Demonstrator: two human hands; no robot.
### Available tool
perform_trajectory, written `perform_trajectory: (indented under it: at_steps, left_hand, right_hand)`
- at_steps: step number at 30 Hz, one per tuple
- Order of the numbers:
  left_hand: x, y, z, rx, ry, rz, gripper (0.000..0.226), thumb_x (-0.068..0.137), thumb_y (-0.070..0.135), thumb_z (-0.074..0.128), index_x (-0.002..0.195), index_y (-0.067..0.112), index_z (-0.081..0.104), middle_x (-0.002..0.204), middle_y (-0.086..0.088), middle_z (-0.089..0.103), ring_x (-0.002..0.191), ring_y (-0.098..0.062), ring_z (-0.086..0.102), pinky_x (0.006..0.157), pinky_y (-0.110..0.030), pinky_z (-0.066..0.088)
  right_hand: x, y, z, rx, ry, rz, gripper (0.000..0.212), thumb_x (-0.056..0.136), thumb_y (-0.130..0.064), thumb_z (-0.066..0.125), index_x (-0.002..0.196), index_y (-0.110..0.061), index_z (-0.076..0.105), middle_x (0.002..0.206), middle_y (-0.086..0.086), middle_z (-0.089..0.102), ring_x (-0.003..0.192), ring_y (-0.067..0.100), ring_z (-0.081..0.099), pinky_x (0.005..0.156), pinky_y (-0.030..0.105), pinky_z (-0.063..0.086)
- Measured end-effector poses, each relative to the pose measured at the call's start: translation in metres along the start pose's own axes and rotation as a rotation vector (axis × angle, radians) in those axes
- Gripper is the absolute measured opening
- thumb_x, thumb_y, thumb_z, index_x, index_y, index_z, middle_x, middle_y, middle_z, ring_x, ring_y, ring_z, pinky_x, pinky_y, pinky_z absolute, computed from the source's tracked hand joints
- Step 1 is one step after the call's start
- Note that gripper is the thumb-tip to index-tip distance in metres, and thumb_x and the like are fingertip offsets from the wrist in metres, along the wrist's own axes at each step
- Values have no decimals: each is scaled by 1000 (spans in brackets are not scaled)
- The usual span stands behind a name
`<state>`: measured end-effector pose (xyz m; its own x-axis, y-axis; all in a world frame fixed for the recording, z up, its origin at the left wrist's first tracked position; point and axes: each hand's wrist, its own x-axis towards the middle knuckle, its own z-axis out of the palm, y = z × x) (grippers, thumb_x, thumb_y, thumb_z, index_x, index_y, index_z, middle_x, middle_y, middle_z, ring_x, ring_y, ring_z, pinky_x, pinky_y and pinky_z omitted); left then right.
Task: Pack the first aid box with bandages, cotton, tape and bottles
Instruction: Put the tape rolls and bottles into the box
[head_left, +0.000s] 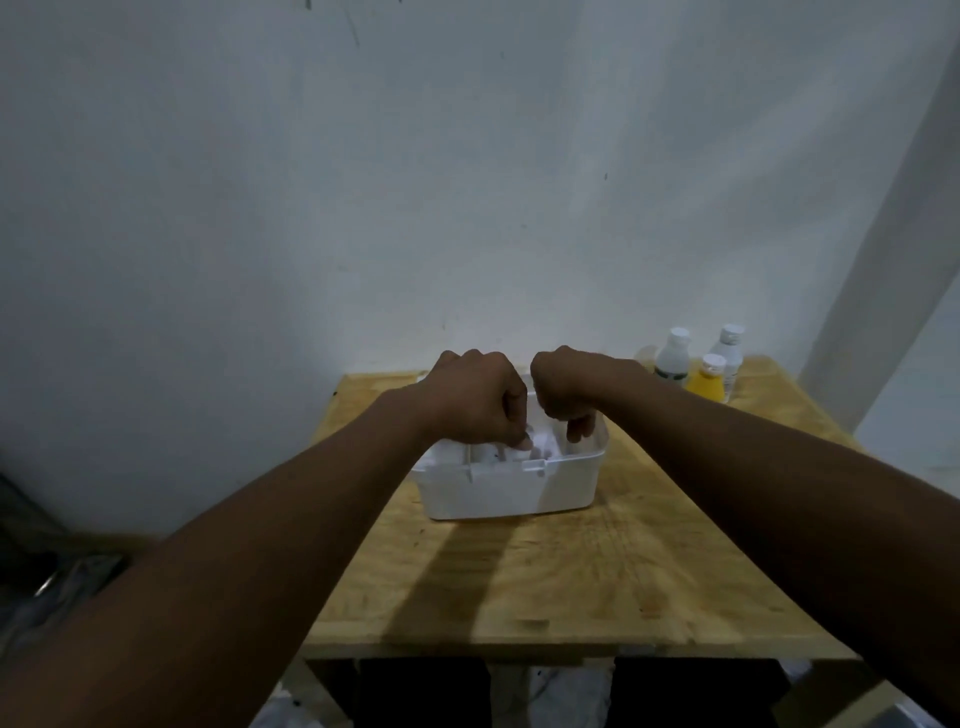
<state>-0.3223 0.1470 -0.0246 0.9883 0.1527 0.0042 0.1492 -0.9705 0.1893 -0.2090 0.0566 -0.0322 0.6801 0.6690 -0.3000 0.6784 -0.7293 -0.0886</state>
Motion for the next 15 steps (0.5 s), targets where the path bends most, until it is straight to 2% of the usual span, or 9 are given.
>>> perform_trajectory:
  at_steps: [2, 4, 5, 8, 10, 15]
  left_hand:
    - [-1, 1, -1, 7, -5, 1, 18, 74, 44, 83, 76, 29, 75, 81, 16, 72, 86, -7, 62, 78, -33, 35]
    - [-1, 1, -3, 8, -11, 0, 18, 75, 44, 83, 81, 28, 79, 85, 15, 74, 87, -7, 62, 78, -33, 36]
    - [-2, 0, -4, 4, -15, 1, 18, 75, 44, 83, 82, 28, 80, 84, 15, 74, 86, -7, 62, 78, -33, 36]
    - [-4, -1, -5, -14, -20, 6, 16, 75, 42, 83, 83, 29, 81, 75, 18, 69, 77, -2, 57, 75, -32, 35]
    - [-4, -2, -4, -31, -15, 6, 16, 74, 41, 83, 82, 28, 81, 72, 18, 67, 76, -2, 56, 75, -31, 36]
    - [-4, -2, -2, -63, 0, 0, 11, 72, 38, 85, 74, 29, 79, 64, 22, 62, 72, 0, 55, 76, -30, 38]
  right_hand:
    - [6, -4, 7, 19, -92, 42, 16, 91, -7, 65, 97, 3, 55, 79, 13, 69, 62, 22, 71, 66, 35, 62]
    - [7, -8, 11, 13, -128, 67, 21, 94, -9, 62, 109, 6, 62, 76, 12, 70, 75, 25, 74, 75, 36, 61]
    - [7, -10, 12, 7, -124, 73, 22, 95, -9, 60, 111, 6, 64, 82, 12, 72, 85, 25, 75, 79, 35, 60]
    - [3, -15, 14, -18, -119, 95, 27, 96, -12, 61, 120, 0, 64, 115, 9, 71, 110, 22, 68, 92, 32, 53]
    - [3, -13, 18, -60, -93, 64, 30, 91, -14, 68, 119, -3, 66, 119, 8, 70, 111, 21, 67, 95, 31, 53]
    - [4, -5, 28, -160, 68, -84, 27, 80, -9, 76, 106, -7, 67, 103, 7, 74, 92, 22, 72, 84, 32, 58]
